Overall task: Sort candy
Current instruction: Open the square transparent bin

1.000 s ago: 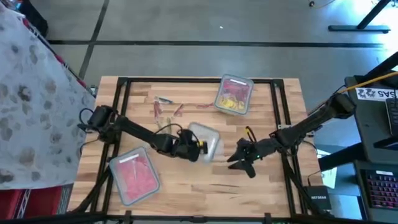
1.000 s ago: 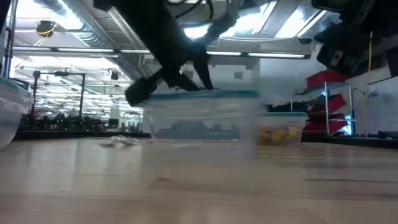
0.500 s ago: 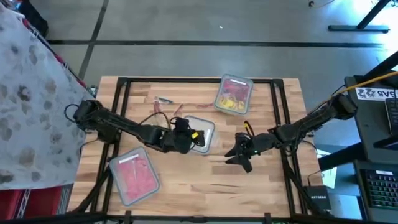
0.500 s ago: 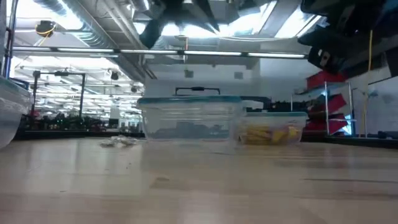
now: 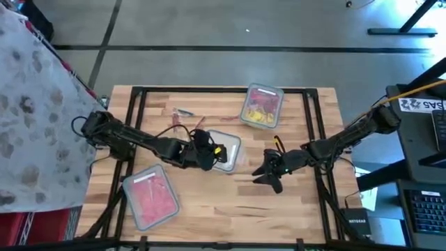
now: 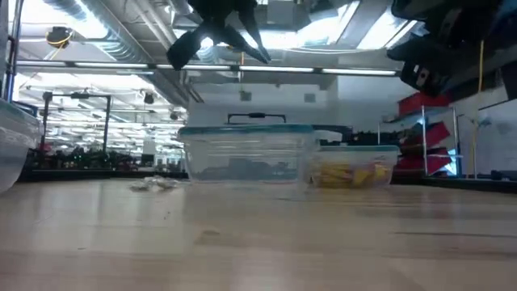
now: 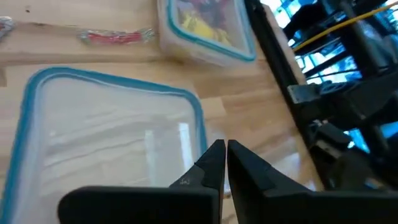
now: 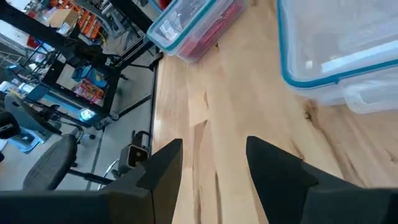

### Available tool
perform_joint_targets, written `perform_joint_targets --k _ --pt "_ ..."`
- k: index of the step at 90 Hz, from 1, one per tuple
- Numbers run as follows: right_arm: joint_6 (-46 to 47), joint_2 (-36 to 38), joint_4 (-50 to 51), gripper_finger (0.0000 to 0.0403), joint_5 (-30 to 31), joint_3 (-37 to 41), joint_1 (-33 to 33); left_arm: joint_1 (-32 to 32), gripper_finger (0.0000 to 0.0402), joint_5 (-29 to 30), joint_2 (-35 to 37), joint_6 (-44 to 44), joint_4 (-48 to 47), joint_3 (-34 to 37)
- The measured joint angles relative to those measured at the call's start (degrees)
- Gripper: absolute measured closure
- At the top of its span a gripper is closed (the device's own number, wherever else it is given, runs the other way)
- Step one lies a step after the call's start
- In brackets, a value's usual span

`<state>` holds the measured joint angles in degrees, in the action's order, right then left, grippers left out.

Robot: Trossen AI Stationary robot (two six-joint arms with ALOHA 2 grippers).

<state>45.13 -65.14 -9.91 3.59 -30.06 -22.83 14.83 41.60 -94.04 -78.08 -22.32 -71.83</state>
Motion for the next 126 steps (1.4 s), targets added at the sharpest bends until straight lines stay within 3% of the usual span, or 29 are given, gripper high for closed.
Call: perform_joint_targets --k 24,45,72,87,110,126 --pt "0.35 0.0 1.29 0.0237 3.54 0.02 0.0 0.02 0.0401 -5.1 0.0 -5.51 -12.36 -0.04" --pt "6.5 -2.1 1.05 0.0237 10.94 0.02 0.91 -0.31 0.0401 -8.84 0.0 -11.41 -22.68 -0.04" --pt "13.23 -4.63 7.3 0.0237 8.45 0.04 4.26 -2.33 0.0401 -17.33 0.35 -10.26 -33.03 -0.07" --pt "15.24 -4.66 13.33 0.0237 7.63 0.04 4.07 -4.81 0.0402 -18.46 0.42 -8.42 -40.65 -0.07" --pt "15.68 -4.68 16.06 0.0237 7.4 0.04 4.11 -9.89 0.0402 -20.38 0.39 -1.05 -37.68 1.95" --pt "15.51 -4.68 16.04 0.0237 7.44 0.04 4.11 -10.85 0.0402 -22.0 -0.75 -1.17 -34.9 4.86"
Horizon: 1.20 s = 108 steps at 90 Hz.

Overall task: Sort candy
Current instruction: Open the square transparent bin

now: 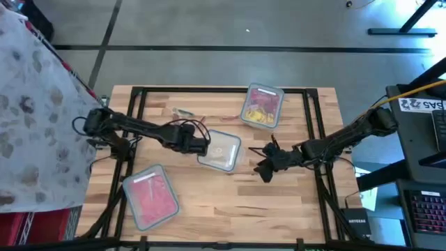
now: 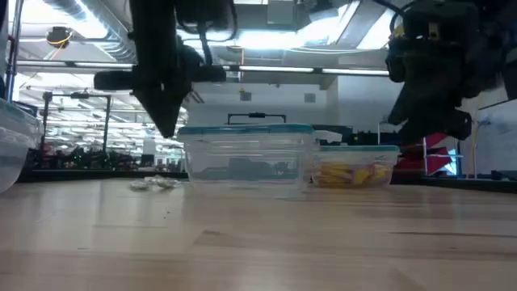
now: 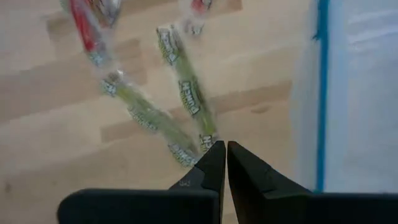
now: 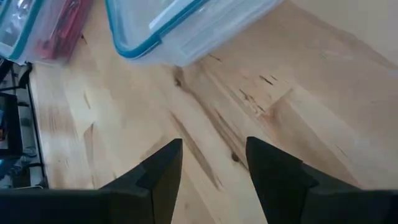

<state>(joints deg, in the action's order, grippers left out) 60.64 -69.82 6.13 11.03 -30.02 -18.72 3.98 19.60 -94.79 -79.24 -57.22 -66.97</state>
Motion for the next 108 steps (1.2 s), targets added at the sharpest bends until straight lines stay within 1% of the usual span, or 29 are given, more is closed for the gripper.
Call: perform_joint_targets --k 5,9,21,26,35,43,49,57,63,67,75,81,89,98,108 --pt "-0.12 0.0 0.02 0.0237 0.0 0.0 0.0 -0.04 0.0402 -1.3 -0.85 -0.09 -0.12 0.38" --pt "-0.46 0.0 0.0 0.0237 0.0 0.0 0.0 -0.03 0.0402 -2.05 -1.44 -0.09 1.63 0.56" --pt "-0.87 0.0 0.0 0.0237 -0.02 0.0 0.0 1.85 0.0402 -3.83 -1.43 0.07 12.43 1.03" --pt "-1.28 0.0 0.02 0.0237 -0.42 0.0 0.0 3.1 0.0401 -4.37 -1.43 -1.25 16.57 1.08" --pt "-5.85 0.37 0.33 0.0237 -6.23 0.0 -0.01 5.97 0.0401 -5.08 -1.43 -4.22 23.77 1.02" --pt "-7.19 1.36 0.99 0.0237 -10.63 -0.01 -0.08 9.27 0.0401 -4.64 -1.43 -6.45 28.57 0.53" --pt "-7.31 1.93 2.58 0.0237 -12.48 -0.02 -0.52 11.87 0.0401 -3.46 -1.41 -9.03 31.39 0.49" --pt "-7.34 2.21 4.38 0.0237 -12.47 -0.02 -1.35 15.23 0.0401 -0.58 -1.41 -12.41 34.01 0.49" --pt "-7.48 2.15 6.34 0.0237 -11.45 -0.02 -2.52 17.2 0.0401 2.89 -1.41 -13.83 37.17 0.49" --pt "-8.54 1.83 6.48 0.0237 -11.01 -0.02 -3.36 18.3 0.0401 6.89 -1.41 -13.35 40.11 0.45" --pt "-11.39 1.27 6.11 0.0237 -10.62 -0.01 -5.22 19.25 0.0401 15.96 -1.43 -8.45 43.97 -2.22" --pt "-13.15 1.27 5.21 0.0237 -10.62 0.0 -6.65 17.95 0.0401 18.65 -1.29 -2.41 45.09 -5.6" --pt "-14.78 1.28 4.66 0.0237 -10.62 -0.02 -8.58 15.02 0.0401 19.15 -1.24 7.63 44.78 -9.76" --pt "-15.26 1.38 3.78 0.0237 -10.1 -0.02 -10.72 11.66 0.0401 17.84 -1.33 17.52 44.23 -13.26" --pt "-14.18 1.38 3.32 0.0237 -7.97 -0.02 -13.02 8.54 0.0401 14.49 -1.33 24.07 44.36 -15.4"
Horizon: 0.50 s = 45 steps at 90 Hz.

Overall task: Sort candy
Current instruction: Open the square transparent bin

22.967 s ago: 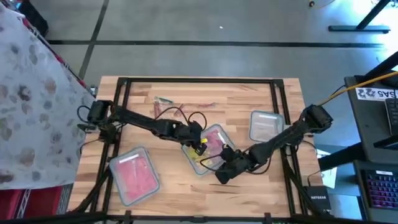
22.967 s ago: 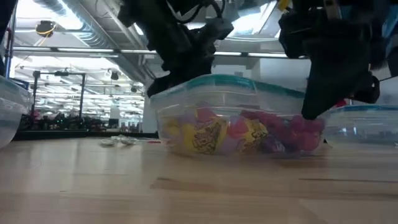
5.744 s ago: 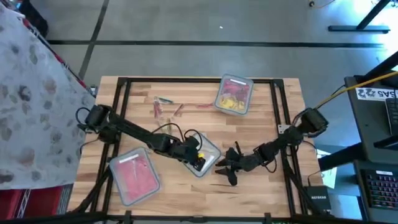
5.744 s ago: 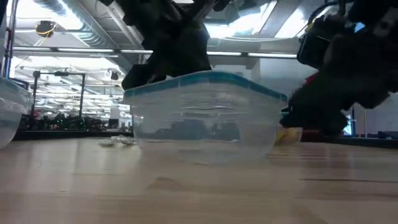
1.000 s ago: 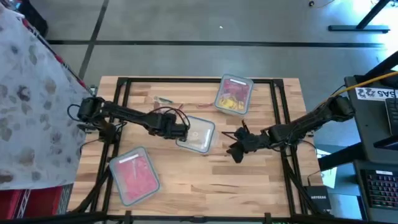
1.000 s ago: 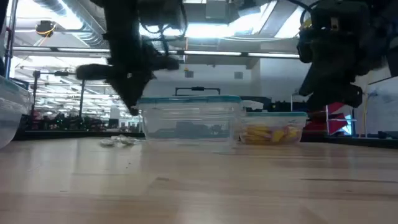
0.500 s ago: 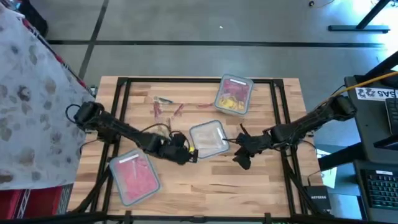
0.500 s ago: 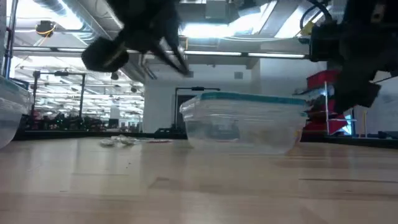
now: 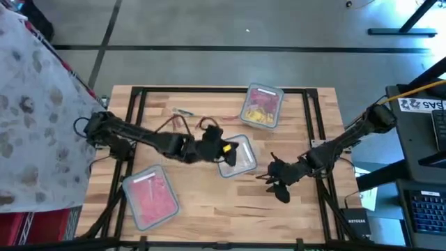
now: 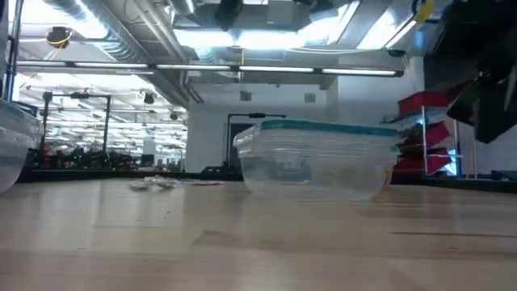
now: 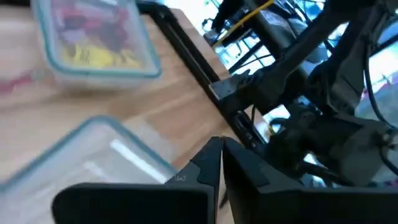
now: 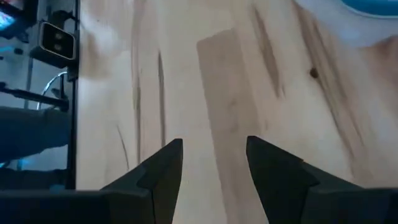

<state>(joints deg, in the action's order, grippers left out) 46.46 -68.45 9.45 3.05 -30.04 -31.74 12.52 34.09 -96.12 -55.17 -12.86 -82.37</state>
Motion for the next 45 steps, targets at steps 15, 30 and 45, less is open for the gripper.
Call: perform_joint_targets --k 15,30,45 --pt "0.0 0.0 -0.32 0.0237 1.37 0.0 -1.4 -2.79 0.0401 -1.82 0.0 0.41 -3.64 0.3" --pt "1.53 -0.02 -0.14 0.0237 2.13 0.0 -1.25 -4.14 0.0401 -1.97 0.0 -3.06 -11.59 0.39" --pt "3.65 -0.02 -1.15 0.0237 7.42 0.01 -1.32 -5.4 0.0401 -2.21 -1.43 -3.18 -11.56 0.39"
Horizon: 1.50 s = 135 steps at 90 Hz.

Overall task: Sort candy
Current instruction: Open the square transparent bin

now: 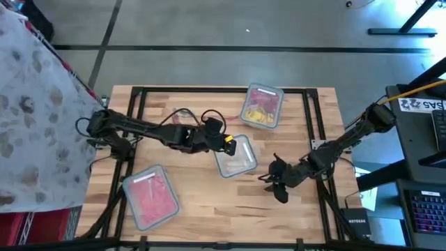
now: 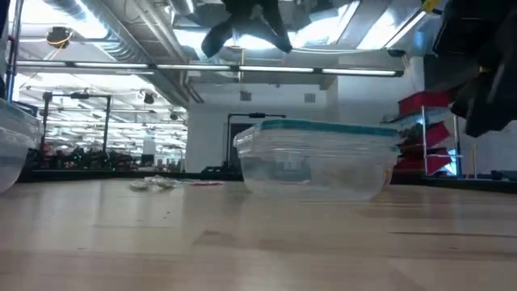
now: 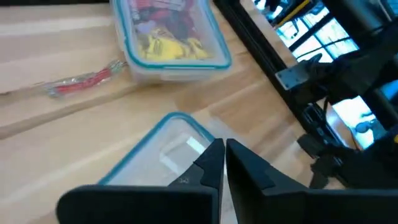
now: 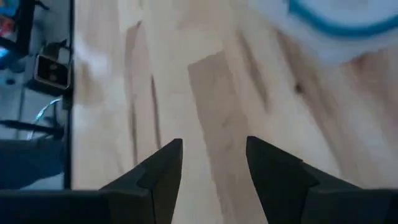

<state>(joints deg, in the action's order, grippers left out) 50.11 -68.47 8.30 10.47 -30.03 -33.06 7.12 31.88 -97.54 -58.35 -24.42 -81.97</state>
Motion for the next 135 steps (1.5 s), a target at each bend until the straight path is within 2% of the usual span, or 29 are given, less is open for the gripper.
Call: perform_joint_targets --k 19,40,49,60,83,103,116,135 --pt "-5.16 -0.02 -12.45 0.0237 1.54 4.36 0.07 -0.91 0.0401 -8.25 -5.06 -1.76 -0.15 0.0" --pt "-1.5 -0.04 -26.63 0.0237 0.49 12.18 0.07 -0.48 0.0401 -12.57 -8.56 -3.37 0.21 0.02" --pt "-0.62 -0.04 -31.42 0.0237 0.9 15.0 0.07 -0.49 0.0401 -15.64 -10.2 -0.7 2.74 0.02" --pt "-2.18 -0.04 -33.18 0.0237 4.59 17.08 0.07 -0.47 0.0401 -16.07 -12.14 2.19 4.34 0.02" --pt "0.49 -0.04 -32.62 0.0237 12.05 20.08 0.07 -0.59 0.0401 -16.02 -15.96 1.04 4.91 0.02" --pt "-1.05 -0.2 -38.95 0.0237 15.02 21.32 0.09 -0.46 0.0401 -16.72 -17.48 0.21 5.56 -0.24" --pt "-1.56 -4.23 -44.6 0.0237 14.75 21.32 0.02 -0.44 0.0401 -16.9 -17.54 0.23 5.12 -0.22" --pt "-7.06 -17.02 -60.26 0.0237 14.34 19.7 0.02 -0.42 0.0401 -17.06 -17.64 0.0 4.79 -0.15"
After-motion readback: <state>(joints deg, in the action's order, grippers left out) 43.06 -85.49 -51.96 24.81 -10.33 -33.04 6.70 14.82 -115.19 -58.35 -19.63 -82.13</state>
